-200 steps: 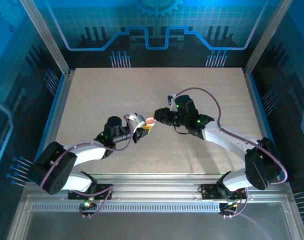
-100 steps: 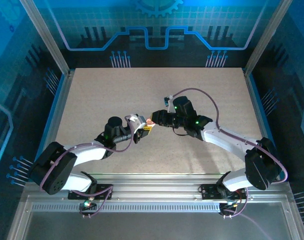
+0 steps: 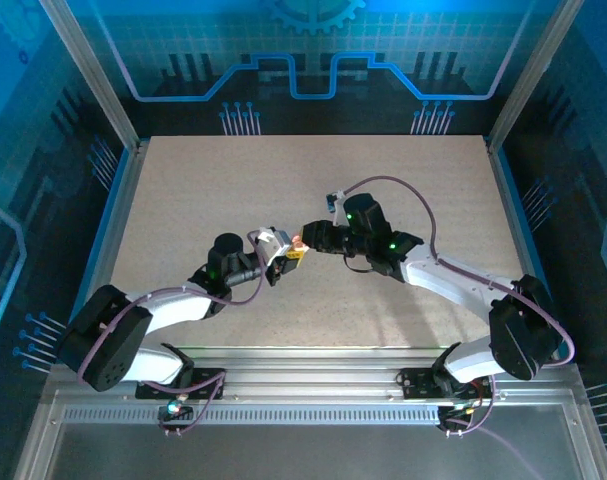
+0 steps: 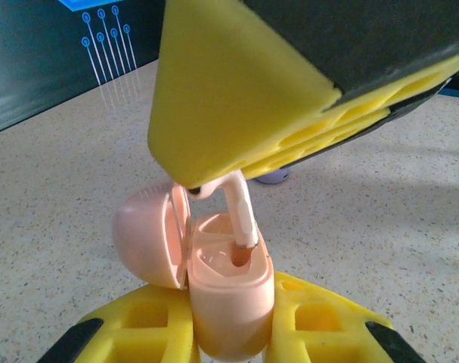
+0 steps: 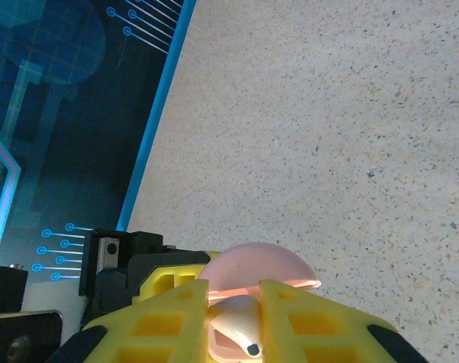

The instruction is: Insert wireless bluetooth earbuds into charging case

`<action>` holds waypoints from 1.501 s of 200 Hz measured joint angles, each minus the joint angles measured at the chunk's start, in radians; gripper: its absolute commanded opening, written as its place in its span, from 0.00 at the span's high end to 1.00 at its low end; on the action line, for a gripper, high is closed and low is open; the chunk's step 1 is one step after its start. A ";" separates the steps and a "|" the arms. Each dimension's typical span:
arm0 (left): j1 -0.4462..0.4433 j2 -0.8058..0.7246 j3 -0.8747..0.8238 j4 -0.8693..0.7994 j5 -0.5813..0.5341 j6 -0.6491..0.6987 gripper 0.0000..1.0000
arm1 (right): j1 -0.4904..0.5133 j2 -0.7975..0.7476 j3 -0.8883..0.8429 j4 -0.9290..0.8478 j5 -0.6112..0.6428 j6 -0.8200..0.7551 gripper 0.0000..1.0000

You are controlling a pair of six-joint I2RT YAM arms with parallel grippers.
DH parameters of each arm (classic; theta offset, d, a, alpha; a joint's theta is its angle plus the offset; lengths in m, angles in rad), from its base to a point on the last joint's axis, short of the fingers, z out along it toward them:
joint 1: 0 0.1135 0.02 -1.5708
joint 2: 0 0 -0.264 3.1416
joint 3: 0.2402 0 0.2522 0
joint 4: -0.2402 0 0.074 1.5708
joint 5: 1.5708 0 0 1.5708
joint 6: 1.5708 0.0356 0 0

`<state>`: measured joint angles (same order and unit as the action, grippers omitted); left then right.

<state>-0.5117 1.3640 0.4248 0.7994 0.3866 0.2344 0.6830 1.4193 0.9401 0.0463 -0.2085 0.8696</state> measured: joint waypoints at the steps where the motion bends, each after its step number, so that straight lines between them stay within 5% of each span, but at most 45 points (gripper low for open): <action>1: 0.000 0.000 0.000 0.000 0.000 0.000 0.88 | 0.000 0.000 0.000 0.000 0.000 0.000 0.78; 203: -0.001 -0.030 0.000 -0.005 -0.007 -0.023 0.87 | 0.011 -0.005 -0.011 0.012 0.025 -0.040 0.66; 300: -0.001 -0.044 0.000 -0.001 -0.008 -0.009 0.88 | 0.006 -0.165 0.015 -0.120 0.041 -0.109 0.59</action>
<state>-0.5129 1.3201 0.4248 0.7982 0.3790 0.2253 0.6895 1.2541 0.9554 -0.0738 -0.1677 0.7601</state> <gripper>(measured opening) 0.191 0.397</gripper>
